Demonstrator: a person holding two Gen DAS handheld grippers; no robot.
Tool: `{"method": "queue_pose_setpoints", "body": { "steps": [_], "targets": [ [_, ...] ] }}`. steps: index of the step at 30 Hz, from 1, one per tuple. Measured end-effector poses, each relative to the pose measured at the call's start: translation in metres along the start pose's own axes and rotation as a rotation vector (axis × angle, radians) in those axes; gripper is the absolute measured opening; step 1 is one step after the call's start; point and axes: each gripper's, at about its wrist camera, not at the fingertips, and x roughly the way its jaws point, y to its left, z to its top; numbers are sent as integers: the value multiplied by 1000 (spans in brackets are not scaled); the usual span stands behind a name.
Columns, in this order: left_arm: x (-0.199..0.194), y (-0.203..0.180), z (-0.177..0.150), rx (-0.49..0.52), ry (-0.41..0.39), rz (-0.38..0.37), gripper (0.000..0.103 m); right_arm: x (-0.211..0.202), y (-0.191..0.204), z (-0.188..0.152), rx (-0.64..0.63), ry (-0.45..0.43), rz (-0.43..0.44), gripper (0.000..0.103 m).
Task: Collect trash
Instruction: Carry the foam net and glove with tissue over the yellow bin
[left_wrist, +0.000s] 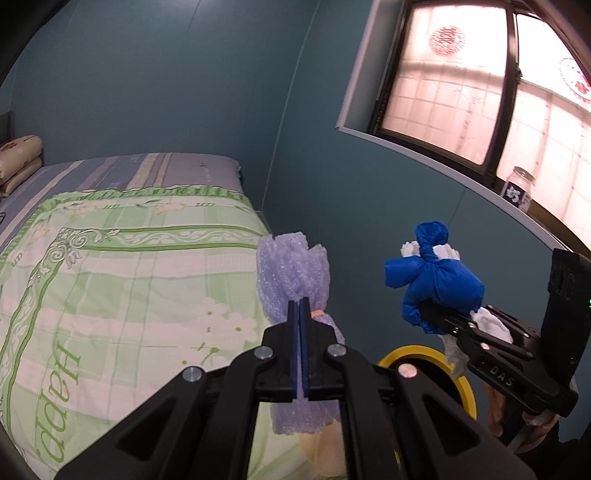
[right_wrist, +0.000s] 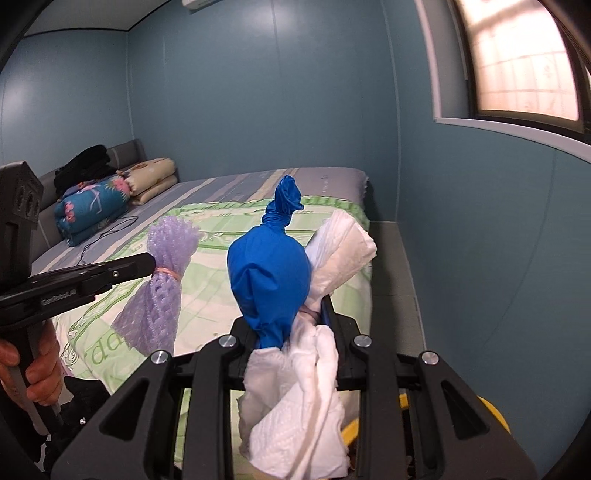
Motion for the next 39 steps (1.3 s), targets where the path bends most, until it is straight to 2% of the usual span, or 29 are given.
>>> {"method": "queue_pose_setpoints", "body": {
  "steps": [20, 39],
  "targets": [
    [13, -105, -5, 193, -12, -94, 1, -41, -77, -37, 108, -17, -157, 24],
    [46, -180, -35, 302, 15, -175, 1, -75, -119, -83, 168, 28, -350, 25]
  ]
}}
